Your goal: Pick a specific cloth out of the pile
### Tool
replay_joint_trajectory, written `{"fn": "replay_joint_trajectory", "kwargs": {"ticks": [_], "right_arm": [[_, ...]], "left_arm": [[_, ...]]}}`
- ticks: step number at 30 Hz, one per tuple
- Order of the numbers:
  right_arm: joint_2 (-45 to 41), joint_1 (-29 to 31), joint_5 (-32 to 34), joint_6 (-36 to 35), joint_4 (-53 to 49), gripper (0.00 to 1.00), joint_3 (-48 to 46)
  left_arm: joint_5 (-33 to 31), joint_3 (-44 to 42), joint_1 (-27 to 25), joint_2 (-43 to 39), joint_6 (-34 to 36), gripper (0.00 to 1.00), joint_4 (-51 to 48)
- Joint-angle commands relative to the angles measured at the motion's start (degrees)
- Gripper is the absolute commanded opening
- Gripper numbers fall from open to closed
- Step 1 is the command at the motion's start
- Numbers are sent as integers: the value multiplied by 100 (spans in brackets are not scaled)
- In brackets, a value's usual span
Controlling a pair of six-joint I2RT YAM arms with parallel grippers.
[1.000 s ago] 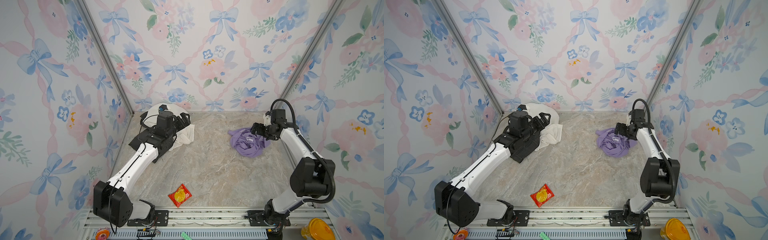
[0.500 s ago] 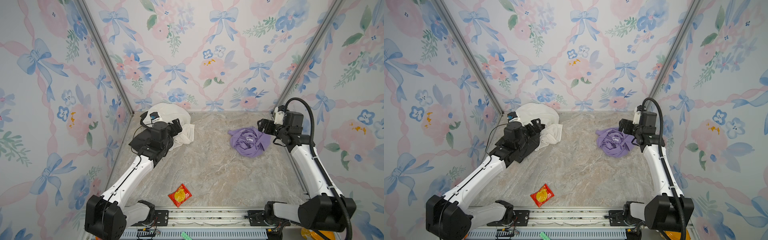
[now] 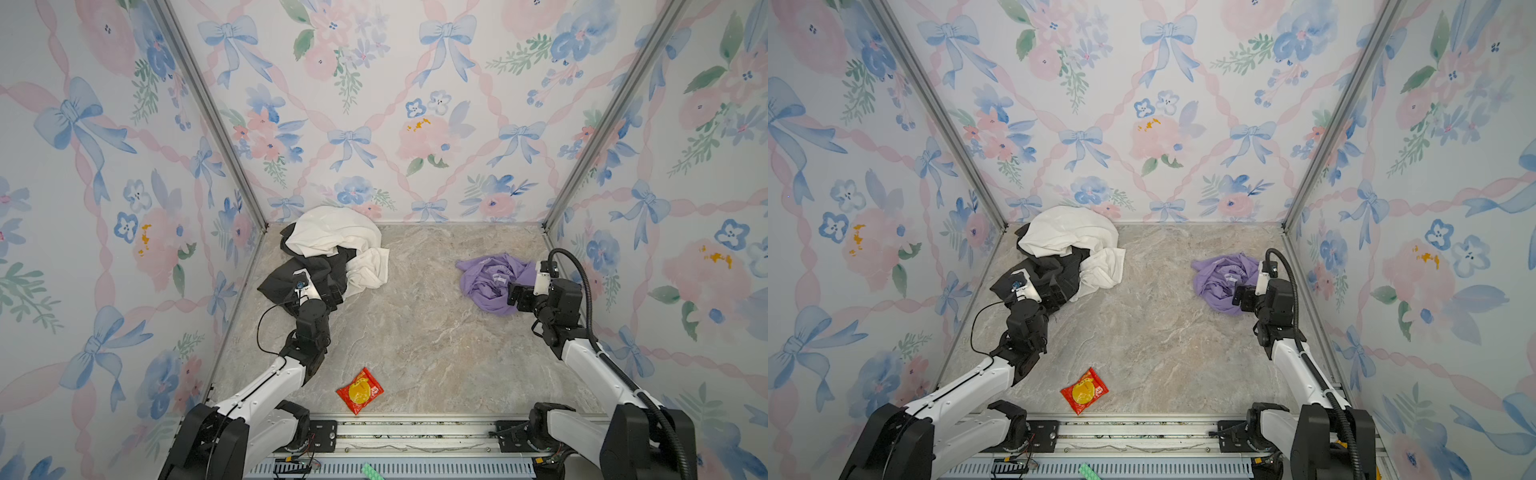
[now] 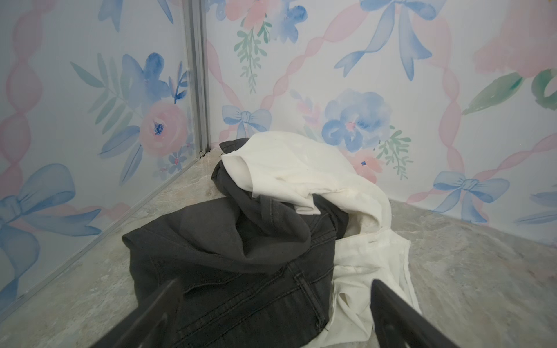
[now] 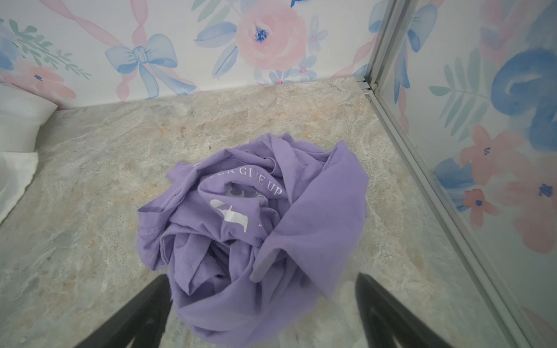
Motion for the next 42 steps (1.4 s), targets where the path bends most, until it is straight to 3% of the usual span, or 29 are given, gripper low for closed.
{"fn": "replay_joint_trajectory", "kwargs": {"ticks": [1,8,11,21,30,33,36,42], "right_arm": [[216,-32,55,-185,1018,97,-204],[1078,-83,-157,240,2397,97,-550],[1546,-91,-386,332,3005,97,-590],[2045,-21,-591,184,3380,97,-604],[2258,226,-601,-154,3903,97,-810],[2594,259,-657,-121,4663,97,-988],[2470,310,-644,-246,4034,97,-781],[2485,354,-575,-249,4083,97,-788]], "left_arm": [[-232,-212,86,414,656,98,1173],[307,-236,362,1275,965,98,2297],[585,-73,562,1455,956,98,2342],[1058,174,950,1854,863,98,2537],[963,-401,931,1130,886,98,2413],[970,-613,935,1025,960,98,2380],[958,-868,937,940,761,98,2408],[965,-1042,972,1264,698,98,2892]]}}
